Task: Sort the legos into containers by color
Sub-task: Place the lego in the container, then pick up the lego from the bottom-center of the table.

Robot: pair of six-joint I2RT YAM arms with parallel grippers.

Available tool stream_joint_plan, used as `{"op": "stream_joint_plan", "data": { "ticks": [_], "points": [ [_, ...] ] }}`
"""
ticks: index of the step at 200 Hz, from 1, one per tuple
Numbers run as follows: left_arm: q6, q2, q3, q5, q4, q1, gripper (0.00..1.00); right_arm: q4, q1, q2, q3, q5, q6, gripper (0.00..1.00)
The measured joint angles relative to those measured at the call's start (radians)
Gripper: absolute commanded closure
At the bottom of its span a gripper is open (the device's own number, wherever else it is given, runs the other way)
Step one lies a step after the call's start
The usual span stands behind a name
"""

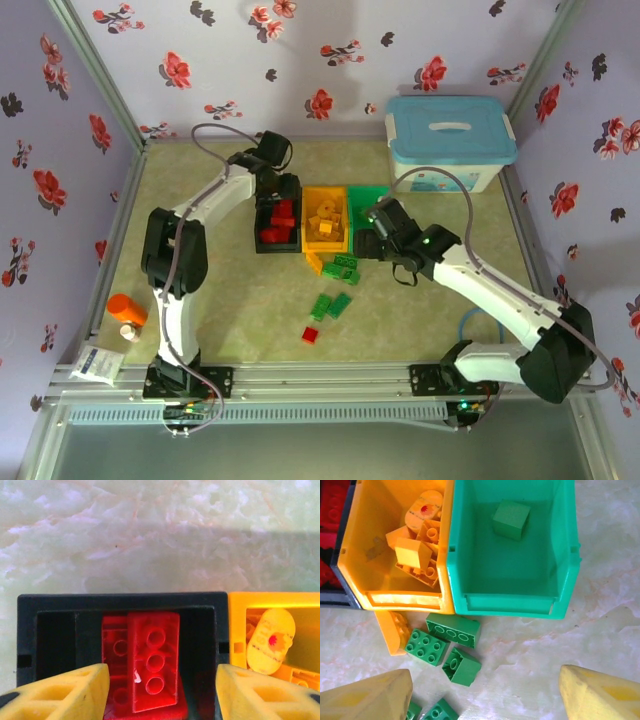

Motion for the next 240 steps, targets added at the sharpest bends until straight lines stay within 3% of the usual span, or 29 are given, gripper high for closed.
{"op": "stream_joint_plan", "data": {
  "ticks": [46, 93, 125, 158, 215, 240],
  "points": [
    [0.002, -0.161, -0.122, 0.004, 0.01, -0.002, 0.34, 0.009, 0.022, -0.014, -0.064, -0.091, -0.016, 0.22],
    [-0.008, -0.507, -0.404, 0.005, 0.096, -0.004, 0.34, 0.012, 0.284, 0.015, -0.079, -0.143, -0.037, 0.22],
    [-0.025, -0.666, -0.595, -0.002, 0.125, -0.005, 0.34, 0.018, 0.452, 0.131, -0.079, -0.174, -0.036, 0.24],
    [-0.062, -0.794, -0.778, -0.016, 0.126, -0.005, 0.34, 0.019, 0.56, 0.295, -0.048, -0.193, -0.033, 0.24],
    [-0.134, -0.975, -0.973, -0.032, 0.122, -0.005, 0.34, 0.019, 0.629, 0.541, 0.099, -0.193, -0.011, 0.29],
    [-0.145, -1.027, -0.997, -0.043, 0.112, -0.005, 0.34, 0.005, 0.637, 0.615, 0.152, -0.165, 0.008, 0.36]
  ]
}}
